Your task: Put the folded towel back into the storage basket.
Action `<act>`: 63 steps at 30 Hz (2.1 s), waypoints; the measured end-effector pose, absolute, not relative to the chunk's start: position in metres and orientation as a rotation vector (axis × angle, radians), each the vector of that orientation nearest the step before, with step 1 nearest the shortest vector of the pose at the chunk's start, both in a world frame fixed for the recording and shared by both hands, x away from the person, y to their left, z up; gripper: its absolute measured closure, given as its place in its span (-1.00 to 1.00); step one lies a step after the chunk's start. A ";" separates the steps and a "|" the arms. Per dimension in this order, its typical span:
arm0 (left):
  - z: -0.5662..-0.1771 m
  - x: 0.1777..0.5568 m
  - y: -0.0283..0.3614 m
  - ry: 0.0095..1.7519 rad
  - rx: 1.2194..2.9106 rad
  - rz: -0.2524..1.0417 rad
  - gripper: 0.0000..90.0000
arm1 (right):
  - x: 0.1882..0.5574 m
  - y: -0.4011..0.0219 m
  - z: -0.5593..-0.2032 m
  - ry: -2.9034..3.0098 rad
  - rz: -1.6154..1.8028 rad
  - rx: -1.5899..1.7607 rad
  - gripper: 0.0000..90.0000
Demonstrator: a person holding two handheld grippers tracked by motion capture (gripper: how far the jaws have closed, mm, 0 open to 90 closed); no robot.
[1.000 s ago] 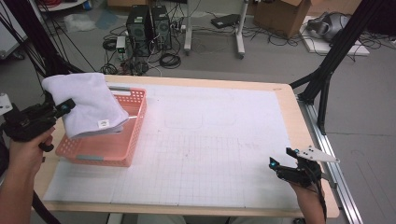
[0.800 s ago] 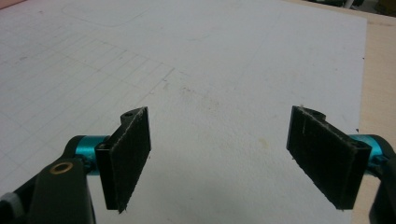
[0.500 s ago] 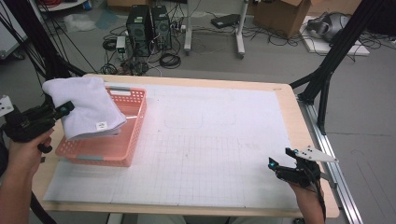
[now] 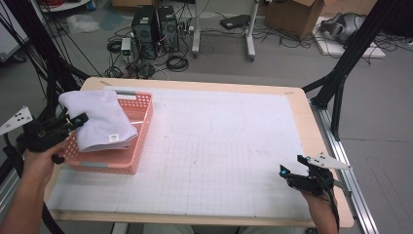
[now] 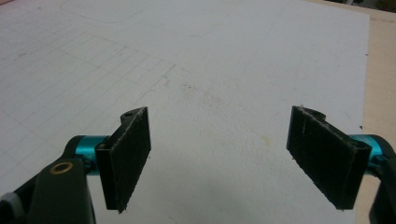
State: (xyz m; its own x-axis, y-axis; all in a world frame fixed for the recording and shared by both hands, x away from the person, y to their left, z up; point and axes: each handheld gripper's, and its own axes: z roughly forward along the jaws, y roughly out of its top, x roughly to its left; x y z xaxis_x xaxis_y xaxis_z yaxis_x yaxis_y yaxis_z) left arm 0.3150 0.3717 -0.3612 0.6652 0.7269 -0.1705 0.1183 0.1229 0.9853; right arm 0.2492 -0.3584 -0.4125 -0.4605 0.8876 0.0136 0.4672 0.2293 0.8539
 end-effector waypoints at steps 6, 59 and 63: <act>-0.370 0.319 0.370 0.788 1.418 0.504 0.60 | 0.249 -0.358 -0.413 2.025 1.143 1.237 -0.54; -0.371 0.352 0.351 1.068 1.616 0.404 0.52 | 0.250 -0.355 -0.414 2.037 1.132 1.235 -0.54; -0.370 0.352 0.353 1.104 1.635 0.396 0.49 | 0.250 -0.355 -0.414 2.037 1.134 1.235 -0.54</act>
State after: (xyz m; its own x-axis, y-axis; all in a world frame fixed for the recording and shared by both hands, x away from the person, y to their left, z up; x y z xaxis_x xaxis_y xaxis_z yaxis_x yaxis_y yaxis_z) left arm 0.3521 0.3527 -0.3698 0.5151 0.8143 -0.2674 0.4583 0.0020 0.8888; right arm 0.2498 -0.3554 -0.4138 -0.4649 0.8854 0.0052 0.4712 0.2424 0.8481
